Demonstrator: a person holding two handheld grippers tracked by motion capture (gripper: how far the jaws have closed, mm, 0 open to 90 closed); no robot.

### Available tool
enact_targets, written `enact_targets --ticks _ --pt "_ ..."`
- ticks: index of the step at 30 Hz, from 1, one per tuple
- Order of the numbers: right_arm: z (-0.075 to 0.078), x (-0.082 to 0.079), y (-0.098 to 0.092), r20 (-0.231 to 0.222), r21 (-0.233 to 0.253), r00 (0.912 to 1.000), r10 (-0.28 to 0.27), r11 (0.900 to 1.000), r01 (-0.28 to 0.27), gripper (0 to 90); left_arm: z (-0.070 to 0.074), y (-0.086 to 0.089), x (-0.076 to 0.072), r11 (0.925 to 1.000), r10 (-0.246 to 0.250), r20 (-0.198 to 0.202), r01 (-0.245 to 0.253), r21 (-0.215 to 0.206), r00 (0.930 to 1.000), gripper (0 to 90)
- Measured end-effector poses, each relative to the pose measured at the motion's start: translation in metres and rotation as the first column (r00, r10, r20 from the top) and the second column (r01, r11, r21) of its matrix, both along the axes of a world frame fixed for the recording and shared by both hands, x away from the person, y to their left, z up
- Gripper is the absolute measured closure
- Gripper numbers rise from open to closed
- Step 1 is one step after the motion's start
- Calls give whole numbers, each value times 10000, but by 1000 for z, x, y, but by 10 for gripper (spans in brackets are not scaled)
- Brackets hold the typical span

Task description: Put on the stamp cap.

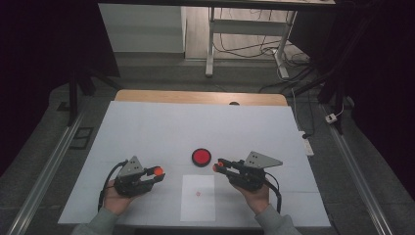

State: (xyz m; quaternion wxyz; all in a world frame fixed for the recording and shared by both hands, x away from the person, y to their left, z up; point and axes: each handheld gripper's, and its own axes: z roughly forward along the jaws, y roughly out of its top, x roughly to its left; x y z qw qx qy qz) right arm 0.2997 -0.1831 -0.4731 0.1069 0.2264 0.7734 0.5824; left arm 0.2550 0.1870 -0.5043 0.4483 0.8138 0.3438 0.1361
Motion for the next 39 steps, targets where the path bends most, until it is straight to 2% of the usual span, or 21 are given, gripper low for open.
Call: enact_targets --ticks 13,17,27,39 --pt "-2 -1 4 -25 -54 9999 146 9999 -146 721 4 -21 6 9990 -447 16 447 -54 9990 648" --pt "-2 0 4 -40 -63 9999 111 9999 -111 721 4 -24 7 9978 -580 -97 576 -339 9983 648" --pt "-3 -1 6 -60 -90 9999 158 9998 -159 721 5 -30 8 9972 -679 -76 676 -305 9977 647" --pt "-3 -1 7 -125 -66 9998 132 9999 -132 721 5 -48 11 9948 -993 19 993 -211 9951 647"
